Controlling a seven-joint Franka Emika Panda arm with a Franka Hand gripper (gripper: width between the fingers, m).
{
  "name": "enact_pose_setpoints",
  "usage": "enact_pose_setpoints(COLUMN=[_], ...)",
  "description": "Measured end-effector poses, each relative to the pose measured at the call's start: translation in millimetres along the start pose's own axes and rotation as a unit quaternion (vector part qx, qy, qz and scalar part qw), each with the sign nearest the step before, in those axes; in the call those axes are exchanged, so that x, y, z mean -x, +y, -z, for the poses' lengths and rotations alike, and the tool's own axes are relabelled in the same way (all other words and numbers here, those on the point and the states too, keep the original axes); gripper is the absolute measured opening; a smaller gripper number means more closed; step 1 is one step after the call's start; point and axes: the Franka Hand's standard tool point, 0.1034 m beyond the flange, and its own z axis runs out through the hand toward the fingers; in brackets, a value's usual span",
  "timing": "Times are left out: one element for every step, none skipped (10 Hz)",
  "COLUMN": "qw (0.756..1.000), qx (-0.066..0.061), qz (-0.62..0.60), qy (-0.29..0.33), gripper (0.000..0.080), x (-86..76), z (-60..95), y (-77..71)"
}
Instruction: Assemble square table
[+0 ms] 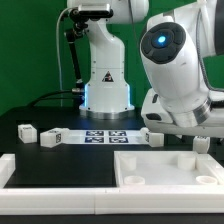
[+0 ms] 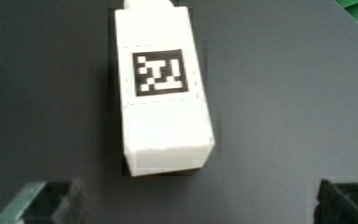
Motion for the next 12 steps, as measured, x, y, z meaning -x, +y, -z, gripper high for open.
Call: enact_pose_setpoints(qw=[1.0,1.0,1.0,0.999,0.998,0.998,0.998,0.998,0.998,0.998,0.998,0.998], qx=[0.0,0.0,-0.013,-0.019,-0.04,-0.051,-0.047,-0.048,-0.048,-0.048,-0.048,-0.048], qz=[0.0,-0.001,-0.005,-0.01,-0.011,-0.011,-0.011,-0.011,-0.011,-0.011,-0.011,-0.013], qy=[0.0,-0.001,-0.016,-0.025,-0.036,-0.042,-0.043,-0.042,-0.042,-0.041,-0.041,-0.047], gripper=[0.0648,0.0648,0.0648,0.0648,0.0648,0.0648,0.0648,0.0648,0.0648,0.0648,0.0648,0.0648], x=[-0.2,-0.2,1.3,0.7,2.3,3.7,3.8,3.0,2.7,2.4,2.2,4.7], z=[0.2,-0.8,-8.7,-15.3,-22.3,-30.2,-33.3,-32.1,-32.1,-32.0,-32.0,-32.8], y=[0.3,0.8,3.4,6.3,5.0,6.0,7.7,7.7,7.9,7.9,8.0,8.8])
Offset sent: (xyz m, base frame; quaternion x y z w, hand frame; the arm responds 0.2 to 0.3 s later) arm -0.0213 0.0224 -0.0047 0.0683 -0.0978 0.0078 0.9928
